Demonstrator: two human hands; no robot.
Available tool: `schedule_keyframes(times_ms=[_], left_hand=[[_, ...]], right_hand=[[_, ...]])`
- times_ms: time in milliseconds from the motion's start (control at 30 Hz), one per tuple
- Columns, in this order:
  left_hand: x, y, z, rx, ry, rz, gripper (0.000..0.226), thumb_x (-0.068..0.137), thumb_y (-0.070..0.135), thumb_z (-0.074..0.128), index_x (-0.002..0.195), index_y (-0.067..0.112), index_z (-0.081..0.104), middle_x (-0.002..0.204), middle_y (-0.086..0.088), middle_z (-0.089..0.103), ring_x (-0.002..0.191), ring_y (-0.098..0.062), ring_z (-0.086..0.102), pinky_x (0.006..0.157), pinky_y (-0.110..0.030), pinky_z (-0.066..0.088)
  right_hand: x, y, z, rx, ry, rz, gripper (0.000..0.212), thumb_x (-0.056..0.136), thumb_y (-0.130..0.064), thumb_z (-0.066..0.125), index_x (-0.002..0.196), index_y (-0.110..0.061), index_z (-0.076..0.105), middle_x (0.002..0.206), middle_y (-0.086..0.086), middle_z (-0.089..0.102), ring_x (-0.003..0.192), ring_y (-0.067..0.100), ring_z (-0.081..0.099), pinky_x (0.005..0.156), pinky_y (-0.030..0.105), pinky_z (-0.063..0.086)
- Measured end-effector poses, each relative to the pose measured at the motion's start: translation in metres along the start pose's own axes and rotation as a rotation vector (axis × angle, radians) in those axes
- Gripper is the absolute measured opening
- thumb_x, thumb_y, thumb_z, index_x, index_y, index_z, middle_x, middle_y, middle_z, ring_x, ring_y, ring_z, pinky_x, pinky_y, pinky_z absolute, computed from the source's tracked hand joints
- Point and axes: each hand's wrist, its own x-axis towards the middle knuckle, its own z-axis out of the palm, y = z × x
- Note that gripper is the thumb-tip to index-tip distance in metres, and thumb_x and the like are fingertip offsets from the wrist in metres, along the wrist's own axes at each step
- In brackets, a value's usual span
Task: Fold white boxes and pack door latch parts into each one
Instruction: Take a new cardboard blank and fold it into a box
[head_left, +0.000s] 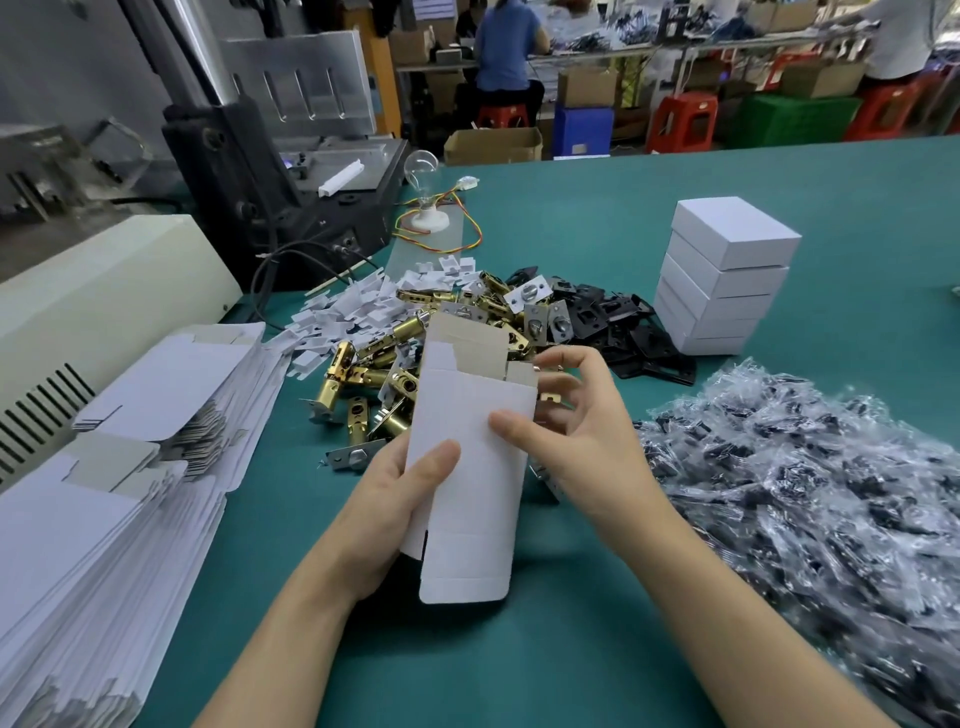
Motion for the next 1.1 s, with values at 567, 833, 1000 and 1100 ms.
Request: schedule_keyframes(times_ms=[567,833,1000,1100], left_hand=[[0.0067,-0.0058,0.0018,0.205,0.178,0.227,0.031,0.087,0.036,0.078,0.117,0.043,0.074,0.116,0.004,0.079,0.102,-0.016,0.077,0.075,-0.025,0.062],[0.0082,-0.0056,0.0001,0.163,0.242,0.381,0.07,0.085,0.038,0.075,0.148,0.055,0.048,0.128,0.004,0.074,0.112,-0.014,0.073,0.082,-0.024,0.06],[0.0081,-0.0074,-0.0023,0.222,0.234,0.429,0.064,0.089,0.043,0.069,0.149,0.055,0.049,0.128,0.006,0.074,0.113,-0.012,0.072,0.085,-0.022,0.059],[0.0062,-0.0073,-0.0024,0.254,0.218,0.438,0.06,0.09,0.042,0.067,0.146,0.057,0.049,0.126,0.006,0.074,0.111,-0.014,0.072,0.084,-0.022,0.059]], right_hand=[[-0.0017,0.0019,-0.0024,-0.009,0.047,0.013,0.021,0.09,-0.009,0.077,0.109,-0.019,0.076,0.102,-0.001,0.08,0.097,0.02,0.076,0.087,0.04,0.063],[-0.0041,0.0007,0.0026,-0.199,0.004,-0.141,0.048,0.096,-0.017,0.07,0.137,-0.039,0.058,0.108,-0.012,0.077,0.101,0.011,0.072,0.085,0.029,0.059],[-0.0031,-0.0021,0.001,-0.203,-0.015,-0.146,0.049,0.093,-0.016,0.075,0.136,-0.037,0.062,0.103,-0.007,0.077,0.096,0.016,0.073,0.085,0.04,0.06],[-0.0019,-0.0016,0.0011,-0.196,-0.021,-0.136,0.047,0.093,-0.017,0.075,0.135,-0.036,0.064,0.106,-0.006,0.077,0.097,0.017,0.072,0.088,0.044,0.059]])
